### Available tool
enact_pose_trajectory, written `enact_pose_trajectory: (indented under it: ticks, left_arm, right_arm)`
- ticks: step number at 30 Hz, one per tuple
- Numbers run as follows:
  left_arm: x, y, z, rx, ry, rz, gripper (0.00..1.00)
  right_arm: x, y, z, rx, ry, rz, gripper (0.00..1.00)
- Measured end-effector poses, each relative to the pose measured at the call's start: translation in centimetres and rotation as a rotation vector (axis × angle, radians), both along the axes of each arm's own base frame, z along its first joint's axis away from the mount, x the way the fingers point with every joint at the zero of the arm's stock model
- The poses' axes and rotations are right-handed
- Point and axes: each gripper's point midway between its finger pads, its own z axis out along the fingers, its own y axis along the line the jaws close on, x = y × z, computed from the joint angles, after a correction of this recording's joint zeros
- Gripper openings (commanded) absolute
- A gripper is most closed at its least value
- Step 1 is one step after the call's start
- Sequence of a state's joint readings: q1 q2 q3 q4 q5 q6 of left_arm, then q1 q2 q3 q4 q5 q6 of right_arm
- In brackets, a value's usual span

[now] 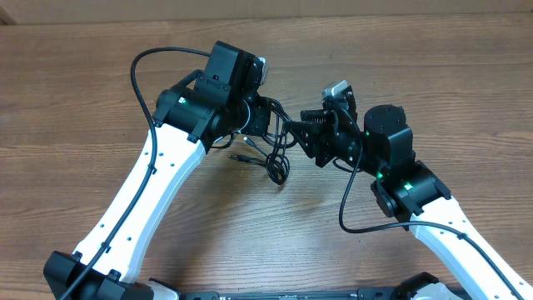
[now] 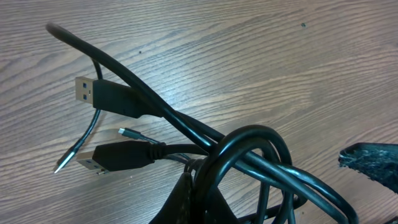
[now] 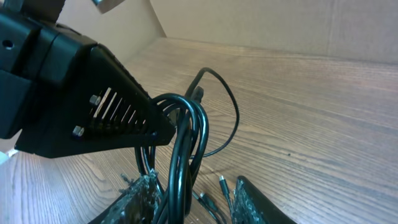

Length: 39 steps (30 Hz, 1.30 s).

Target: Untangle cables

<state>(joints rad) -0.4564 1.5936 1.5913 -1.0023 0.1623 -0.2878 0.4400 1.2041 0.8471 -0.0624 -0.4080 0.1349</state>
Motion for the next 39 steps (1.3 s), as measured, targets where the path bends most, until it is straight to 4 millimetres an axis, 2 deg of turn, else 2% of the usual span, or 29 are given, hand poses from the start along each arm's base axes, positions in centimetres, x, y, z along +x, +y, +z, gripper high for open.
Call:
enact_pose_trajectory:
  ticks: [4,9,11,13,15,26,33,39]
  left_arm:
    - [-0.2,-0.5,0.0,-0.002,-0.003,-0.018,0.04]
    - [-0.9,-2.5,0.3,-0.014,-0.02,-0.065,0.04]
    - [-1.0,-2.6,0.4,-0.016,-0.021,-0.065,0.04]
    - [-1.0,-2.6,0.4,-0.019,-0.02,-0.06,0.04]
    - [-0.9,-2.6,0.4,-0.021,-0.019,-0.05,0.04]
    - [-0.8,-2.2,0.2,-0.018,-0.003,0.019,0.05]
    - [-0.6,0.3,-0.6,-0.014,0.078,0.349,0.04]
    - [-0.7,1.4,-0.9,-0.033,0.114,0.512,0.04]
  right_arm:
    - [0.0,0.0,-0.1,-0.014,-0.014,0.01,0.3]
    - [0.0,0.0,-0.3,-0.022,-0.014,0.013,0.2]
    - [0.1,0.0,-0.5,-0.026,-0.007,0.008,0.15]
    - [0.2,0.0,-1.0,-0.034,0.002,0.008,0.07]
    - [0.4,0.0,-1.3,-0.038,0.012,0.005,0.04]
    - [0.5,0.0,-1.5,-0.035,0.02,0.002,0.04]
    - [0.4,0.3,-1.1,0.051,0.102,-0.03,0.04]
    - [0.7,0.0,-1.2,0.107,0.175,-0.09,0.04]
